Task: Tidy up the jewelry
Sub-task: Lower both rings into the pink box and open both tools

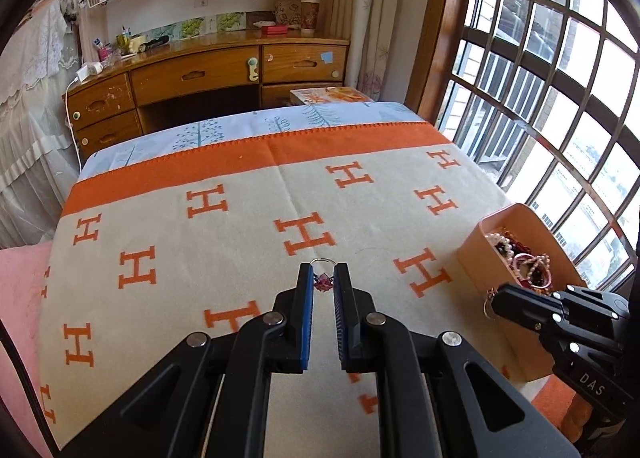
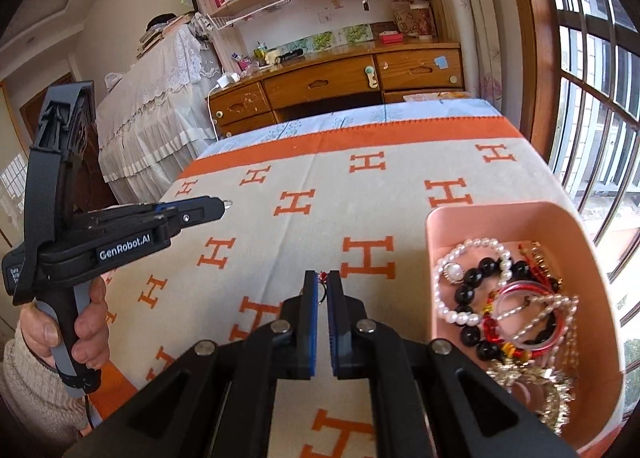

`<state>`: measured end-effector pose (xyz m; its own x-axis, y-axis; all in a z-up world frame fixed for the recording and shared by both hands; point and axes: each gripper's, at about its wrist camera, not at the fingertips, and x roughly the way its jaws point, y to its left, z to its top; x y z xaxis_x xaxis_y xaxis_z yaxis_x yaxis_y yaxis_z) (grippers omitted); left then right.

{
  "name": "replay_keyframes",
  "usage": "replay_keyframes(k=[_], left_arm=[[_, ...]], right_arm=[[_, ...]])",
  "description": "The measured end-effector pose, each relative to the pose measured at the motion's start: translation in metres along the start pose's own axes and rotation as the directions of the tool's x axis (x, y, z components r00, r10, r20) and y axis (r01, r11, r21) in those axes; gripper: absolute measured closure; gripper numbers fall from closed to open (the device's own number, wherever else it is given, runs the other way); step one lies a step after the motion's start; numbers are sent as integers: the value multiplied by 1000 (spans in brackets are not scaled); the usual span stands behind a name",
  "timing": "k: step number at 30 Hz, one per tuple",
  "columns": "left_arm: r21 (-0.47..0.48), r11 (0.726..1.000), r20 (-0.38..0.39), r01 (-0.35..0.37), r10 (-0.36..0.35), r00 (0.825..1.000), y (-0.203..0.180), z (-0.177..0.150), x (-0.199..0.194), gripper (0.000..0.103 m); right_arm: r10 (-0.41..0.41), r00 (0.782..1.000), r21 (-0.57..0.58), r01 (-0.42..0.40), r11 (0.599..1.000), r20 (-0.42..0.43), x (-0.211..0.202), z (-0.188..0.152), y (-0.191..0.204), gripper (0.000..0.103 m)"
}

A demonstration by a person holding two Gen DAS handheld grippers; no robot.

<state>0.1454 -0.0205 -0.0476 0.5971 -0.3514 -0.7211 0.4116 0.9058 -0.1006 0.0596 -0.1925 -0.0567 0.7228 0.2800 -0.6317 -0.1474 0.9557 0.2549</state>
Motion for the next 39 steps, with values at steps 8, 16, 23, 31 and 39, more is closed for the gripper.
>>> replay_keyframes(k=[8, 16, 23, 31, 39], left_arm=[[96, 986, -5, 138, -139, 990, -86, 14, -1, 95], [138, 970, -47, 202, -198, 979, -153, 21, 16, 95], [124, 970, -83, 209, -200, 976, -173, 20, 28, 85], [116, 982, -43, 146, -142, 989, -172, 12, 8, 46], [47, 998, -12, 41, -40, 999, -149, -9, -27, 29]], right_arm=[[-125, 983, 105, 111, 988, 134, -58, 15, -55, 99], [-157, 976, 163, 132, 978, 148, -73, 14, -90, 99], [-124, 984, 179, 100, 979, 128, -73, 12, -102, 98], [-89, 988, 172, 66, 983, 128, -80, 3, -98, 98], [-42, 992, 142, 24, 990, 122, -88, -5, -77, 98]])
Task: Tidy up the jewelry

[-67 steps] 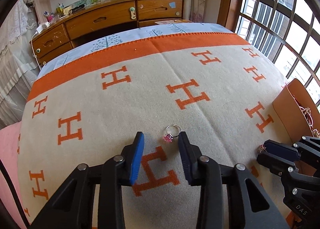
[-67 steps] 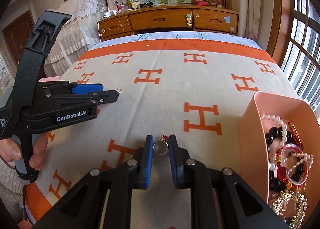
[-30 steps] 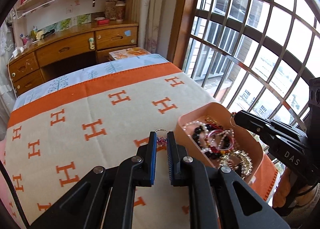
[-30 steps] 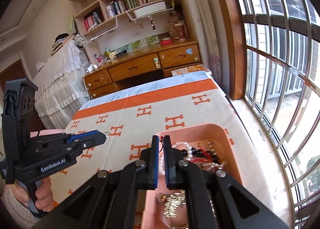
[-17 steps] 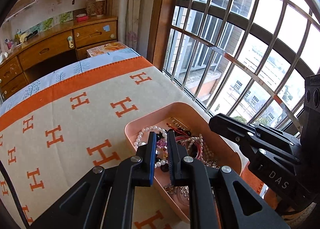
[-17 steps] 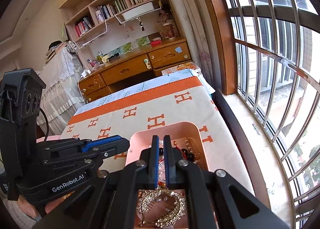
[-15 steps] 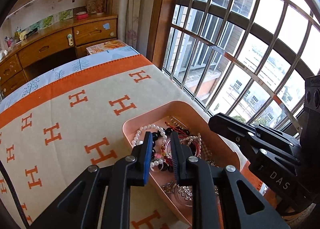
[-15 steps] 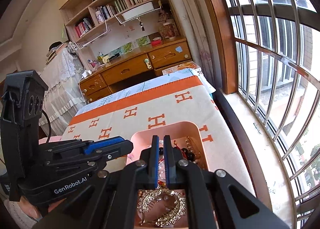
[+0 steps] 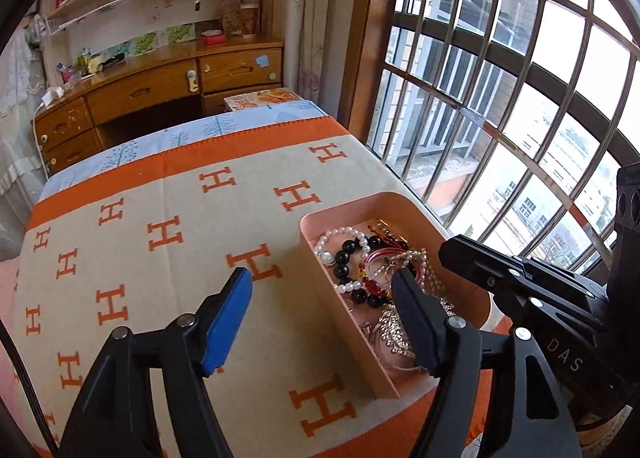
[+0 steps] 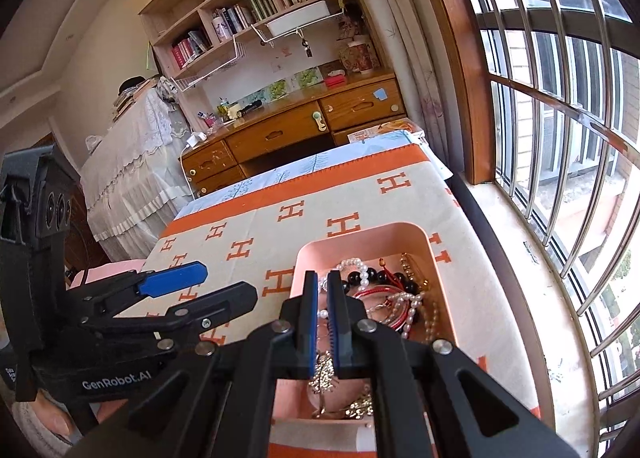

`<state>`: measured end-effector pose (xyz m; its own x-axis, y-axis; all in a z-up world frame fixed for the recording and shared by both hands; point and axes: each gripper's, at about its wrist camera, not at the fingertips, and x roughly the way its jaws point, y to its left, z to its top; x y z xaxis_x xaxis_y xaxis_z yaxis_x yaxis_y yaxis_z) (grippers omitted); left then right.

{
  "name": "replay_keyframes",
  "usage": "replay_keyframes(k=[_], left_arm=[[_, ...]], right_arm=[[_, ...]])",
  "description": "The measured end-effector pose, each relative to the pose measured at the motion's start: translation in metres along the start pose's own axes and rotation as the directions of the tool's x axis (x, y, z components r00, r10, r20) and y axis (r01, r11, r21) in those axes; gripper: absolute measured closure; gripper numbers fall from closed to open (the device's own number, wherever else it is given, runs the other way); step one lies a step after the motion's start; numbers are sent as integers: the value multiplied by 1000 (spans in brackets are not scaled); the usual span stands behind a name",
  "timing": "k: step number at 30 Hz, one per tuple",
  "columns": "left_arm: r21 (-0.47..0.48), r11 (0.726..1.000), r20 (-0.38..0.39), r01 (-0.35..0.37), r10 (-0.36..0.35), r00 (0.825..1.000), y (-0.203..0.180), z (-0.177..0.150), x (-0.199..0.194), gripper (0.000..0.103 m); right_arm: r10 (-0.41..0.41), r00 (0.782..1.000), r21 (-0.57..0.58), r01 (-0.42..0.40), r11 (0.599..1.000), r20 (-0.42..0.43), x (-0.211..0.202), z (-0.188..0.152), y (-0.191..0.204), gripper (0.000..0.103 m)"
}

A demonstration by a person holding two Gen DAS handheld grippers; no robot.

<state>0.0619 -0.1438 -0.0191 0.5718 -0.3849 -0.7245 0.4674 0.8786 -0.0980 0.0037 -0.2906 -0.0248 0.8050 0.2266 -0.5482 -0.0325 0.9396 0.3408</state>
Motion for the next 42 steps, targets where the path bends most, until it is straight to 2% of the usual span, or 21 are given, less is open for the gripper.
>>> replay_keyframes(k=[4, 7, 9, 10, 13, 17, 19, 21, 24, 29, 35, 42], left_arm=[[-57, 996, 24, -72, 73, 997, 12, -14, -28, 9], [-99, 988, 49, -122, 127, 991, 21, -26, -53, 3], [-127, 980, 69, -154, 163, 984, 26, -34, -71, 2], [-143, 975, 78, -169, 181, 980, 30, -37, -80, 1], [-199, 958, 100, -207, 230, 968, 40, -48, -105, 1], [-288, 917, 114, -276, 319, 941, 54, -63, -131, 1], [-316, 899, 117, -302, 353, 928, 58, -69, -141, 1], [-330, 885, 127, -328, 385, 914, 60, -74, -150, 1], [-339, 867, 140, -366, 431, 891, 62, -79, -160, 1], [-341, 860, 184, -381, 458, 870, 62, -82, -174, 1], [-326, 853, 219, -407, 487, 845, 55, -82, -183, 1], [-331, 849, 200, -412, 490, 848, 57, -80, -180, 1]], right_arm=[[30, 999, -18, -30, 999, -16, -6, -5, 16, 98], [60, 998, -37, -61, 997, -20, -15, -9, 33, 95], [81, 997, -51, -81, 995, -13, -22, -11, 44, 82], [91, 996, -58, -92, 994, -7, -26, -12, 50, 79], [114, 993, -89, -113, 990, 6, -37, -13, 69, 76], [136, 991, -114, -134, 984, 8, -49, -13, 92, 73], [144, 989, -135, -140, 981, 21, -56, -14, 103, 67], [138, 989, -161, -129, 978, 44, -64, -17, 114, 56], [122, 989, -200, -103, 974, 86, -75, -23, 127, 51], [105, 985, -236, -70, 969, 138, -85, -26, 140, 44], [91, 985, -242, -54, 969, 145, -84, -27, 145, 44], [85, 986, -237, -49, 970, 143, -83, -28, 144, 43]])
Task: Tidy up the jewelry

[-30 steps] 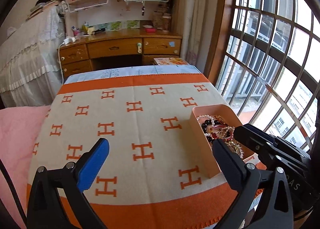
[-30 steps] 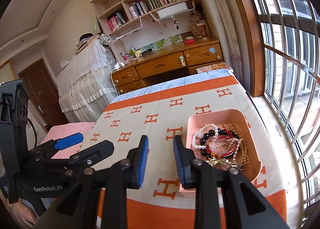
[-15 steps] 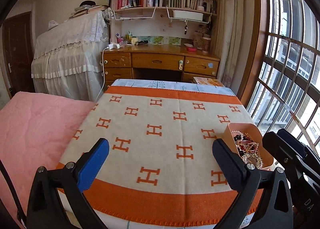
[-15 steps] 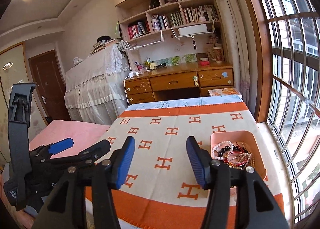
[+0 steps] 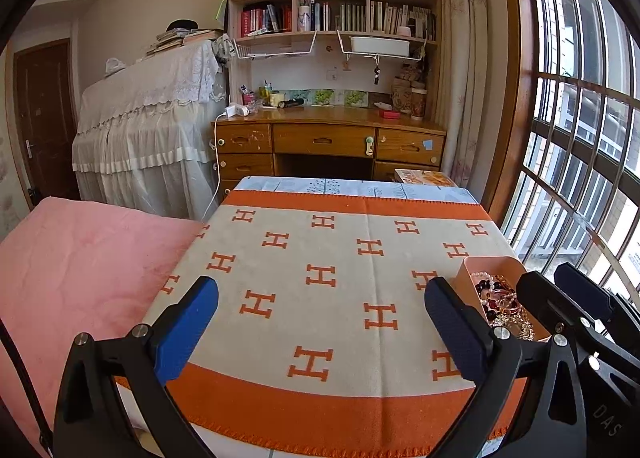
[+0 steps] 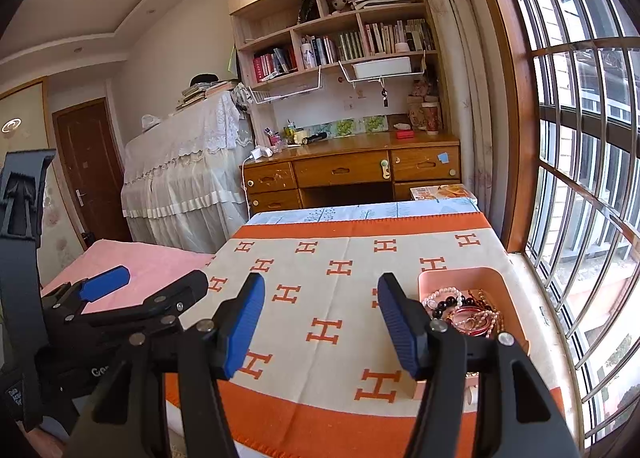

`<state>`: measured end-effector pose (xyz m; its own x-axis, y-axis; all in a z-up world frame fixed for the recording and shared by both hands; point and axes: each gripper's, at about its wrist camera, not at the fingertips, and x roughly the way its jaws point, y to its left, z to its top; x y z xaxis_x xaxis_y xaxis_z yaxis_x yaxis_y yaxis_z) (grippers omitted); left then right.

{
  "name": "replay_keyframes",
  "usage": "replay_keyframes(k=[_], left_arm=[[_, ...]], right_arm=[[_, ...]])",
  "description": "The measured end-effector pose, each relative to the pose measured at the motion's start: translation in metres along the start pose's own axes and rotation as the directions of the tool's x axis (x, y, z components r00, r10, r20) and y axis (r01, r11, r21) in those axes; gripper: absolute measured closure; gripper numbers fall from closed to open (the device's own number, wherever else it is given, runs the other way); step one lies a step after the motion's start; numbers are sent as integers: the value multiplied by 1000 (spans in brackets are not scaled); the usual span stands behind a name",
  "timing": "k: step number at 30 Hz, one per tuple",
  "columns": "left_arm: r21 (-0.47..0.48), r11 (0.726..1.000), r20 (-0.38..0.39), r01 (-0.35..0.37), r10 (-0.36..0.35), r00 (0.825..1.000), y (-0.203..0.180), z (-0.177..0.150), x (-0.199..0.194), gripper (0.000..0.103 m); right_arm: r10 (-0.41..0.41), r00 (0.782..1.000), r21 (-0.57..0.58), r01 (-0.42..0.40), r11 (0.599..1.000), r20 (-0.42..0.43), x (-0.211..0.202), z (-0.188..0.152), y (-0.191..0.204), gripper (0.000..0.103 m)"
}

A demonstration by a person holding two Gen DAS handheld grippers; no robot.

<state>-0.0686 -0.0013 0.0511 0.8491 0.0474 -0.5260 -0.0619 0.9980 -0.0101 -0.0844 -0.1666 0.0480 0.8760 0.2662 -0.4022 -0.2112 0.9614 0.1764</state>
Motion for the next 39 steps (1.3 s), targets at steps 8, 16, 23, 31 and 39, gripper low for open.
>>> replay_keyframes(k=[8, 16, 23, 31, 39], left_arm=[[4, 1000, -8, -1, 1, 1000, 1, -1, 3, 1], [12, 1000, -24, -11, 11, 1000, -1, -6, 8, 1], [12, 1000, -25, -11, 11, 1000, -1, -7, 8, 1], [13, 1000, -26, -12, 12, 1000, -1, -6, 8, 1], [13, 1000, -26, -11, 11, 1000, -1, -5, 8, 1]], right_arm=[[-16, 1000, 17, 15, 1000, 3, 2, -5, -2, 43], [-18, 1000, 32, 18, 999, -4, 5, -6, -3, 43], [-19, 1000, 35, 19, 999, -4, 5, -7, -5, 43], [-17, 1000, 35, 18, 999, -5, 5, -6, -6, 43], [-18, 1000, 35, 18, 999, -5, 5, -5, -6, 43]])
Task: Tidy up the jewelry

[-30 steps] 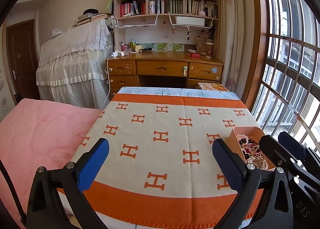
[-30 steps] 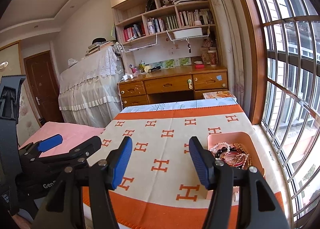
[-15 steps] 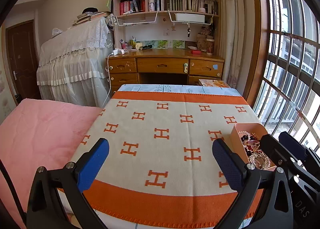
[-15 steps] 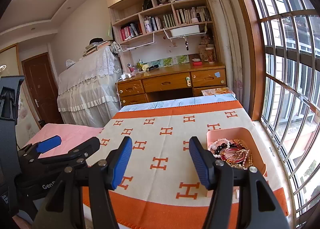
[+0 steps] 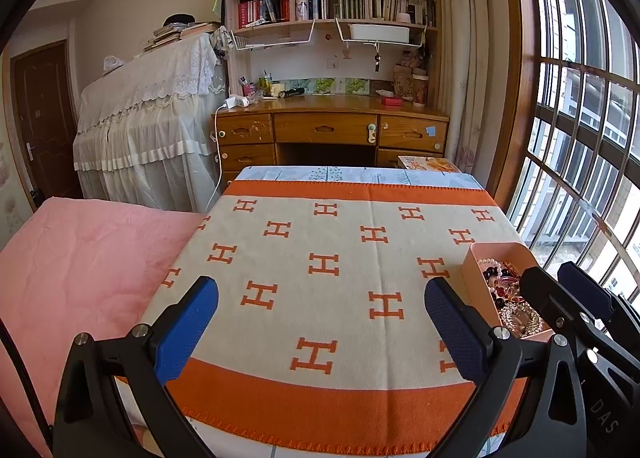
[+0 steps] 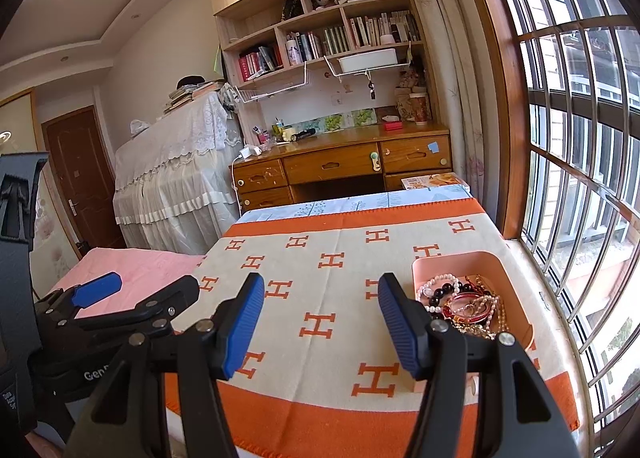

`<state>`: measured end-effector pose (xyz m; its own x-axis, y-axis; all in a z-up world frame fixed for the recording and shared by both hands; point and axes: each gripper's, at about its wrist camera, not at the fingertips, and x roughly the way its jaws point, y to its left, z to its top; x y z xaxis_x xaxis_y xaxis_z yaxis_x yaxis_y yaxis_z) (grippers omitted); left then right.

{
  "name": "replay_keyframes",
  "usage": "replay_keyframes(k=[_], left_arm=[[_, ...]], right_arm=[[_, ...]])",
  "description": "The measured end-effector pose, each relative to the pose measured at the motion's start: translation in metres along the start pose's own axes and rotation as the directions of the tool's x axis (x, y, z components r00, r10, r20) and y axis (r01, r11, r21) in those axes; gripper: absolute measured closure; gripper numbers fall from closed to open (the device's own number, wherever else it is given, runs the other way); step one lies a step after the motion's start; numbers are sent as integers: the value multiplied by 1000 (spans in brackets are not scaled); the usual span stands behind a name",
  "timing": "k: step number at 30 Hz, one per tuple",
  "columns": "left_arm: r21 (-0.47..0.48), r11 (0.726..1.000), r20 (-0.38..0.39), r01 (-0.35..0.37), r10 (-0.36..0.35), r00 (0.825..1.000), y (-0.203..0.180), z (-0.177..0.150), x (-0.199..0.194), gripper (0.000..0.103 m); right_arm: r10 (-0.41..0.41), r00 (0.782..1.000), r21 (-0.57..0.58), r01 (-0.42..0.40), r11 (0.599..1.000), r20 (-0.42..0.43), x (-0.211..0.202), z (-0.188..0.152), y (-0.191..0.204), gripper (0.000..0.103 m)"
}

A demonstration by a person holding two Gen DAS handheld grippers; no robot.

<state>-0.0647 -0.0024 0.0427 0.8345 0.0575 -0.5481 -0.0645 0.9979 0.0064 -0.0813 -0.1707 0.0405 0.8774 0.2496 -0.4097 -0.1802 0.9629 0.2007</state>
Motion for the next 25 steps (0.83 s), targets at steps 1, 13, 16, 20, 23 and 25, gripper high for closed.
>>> replay_keyframes(k=[1, 13, 16, 20, 23, 25], left_arm=[[0, 1000, 1, 0, 0, 1000, 0, 0, 0, 1], [0, 1000, 0, 0, 0, 1000, 0, 1, 0, 1], [1, 1000, -3, -1, 1, 1000, 1, 1, 0, 1], [-2, 1000, -7, 1, -1, 1000, 2, -1, 1, 1], [-5, 1000, -12, 0, 0, 1000, 3, -5, 2, 1], [-10, 1000, -19, 2, -2, 1000, 6, -12, 4, 1]], right_arm=[[0, 1000, 0, 0, 1000, 0, 0, 0, 0, 43], [0, 1000, 1, 0, 1000, -1, 0, 0, 0, 43], [-2, 1000, 0, 2, 1000, -3, 1, -1, 0, 43], [-3, 1000, 1, 3, 1000, -5, 1, -2, -1, 43], [-3, 1000, 1, 3, 1000, -5, 1, -2, 0, 43], [-5, 1000, 0, 5, 1000, -10, 3, -4, -1, 43]])
